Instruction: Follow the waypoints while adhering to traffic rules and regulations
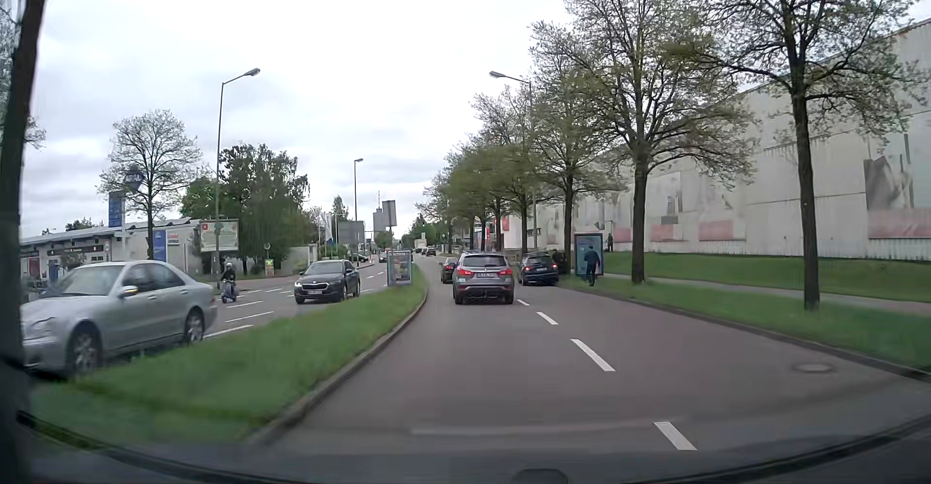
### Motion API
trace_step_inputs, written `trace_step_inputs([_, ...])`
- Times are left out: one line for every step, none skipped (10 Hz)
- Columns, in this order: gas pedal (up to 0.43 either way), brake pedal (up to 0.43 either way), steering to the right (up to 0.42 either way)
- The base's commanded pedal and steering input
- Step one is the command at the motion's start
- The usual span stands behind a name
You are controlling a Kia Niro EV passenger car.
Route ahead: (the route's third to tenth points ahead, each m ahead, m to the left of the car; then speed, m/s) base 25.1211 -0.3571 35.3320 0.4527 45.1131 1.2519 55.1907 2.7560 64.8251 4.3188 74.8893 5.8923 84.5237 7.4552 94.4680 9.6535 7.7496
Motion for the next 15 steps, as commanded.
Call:
trace_step_inputs([0.098, 0.000, 0.003])
trace_step_inputs([0.110, 0.000, 0.003])
trace_step_inputs([0.157, 0.000, -0.001])
trace_step_inputs([0.177, 0.000, -0.005])
trace_step_inputs([0.220, 0.000, -0.013])
trace_step_inputs([0.240, 0.000, -0.020])
trace_step_inputs([0.260, 0.000, -0.025])
trace_step_inputs([0.299, 0.000, -0.025])
trace_step_inputs([0.299, 0.000, -0.025])
trace_step_inputs([0.299, 0.000, -0.026])
trace_step_inputs([0.287, 0.000, -0.029])
trace_step_inputs([0.280, 0.000, -0.031])
trace_step_inputs([0.260, 0.000, -0.032])
trace_step_inputs([0.240, 0.000, -0.032])
trace_step_inputs([0.228, 0.000, -0.032])
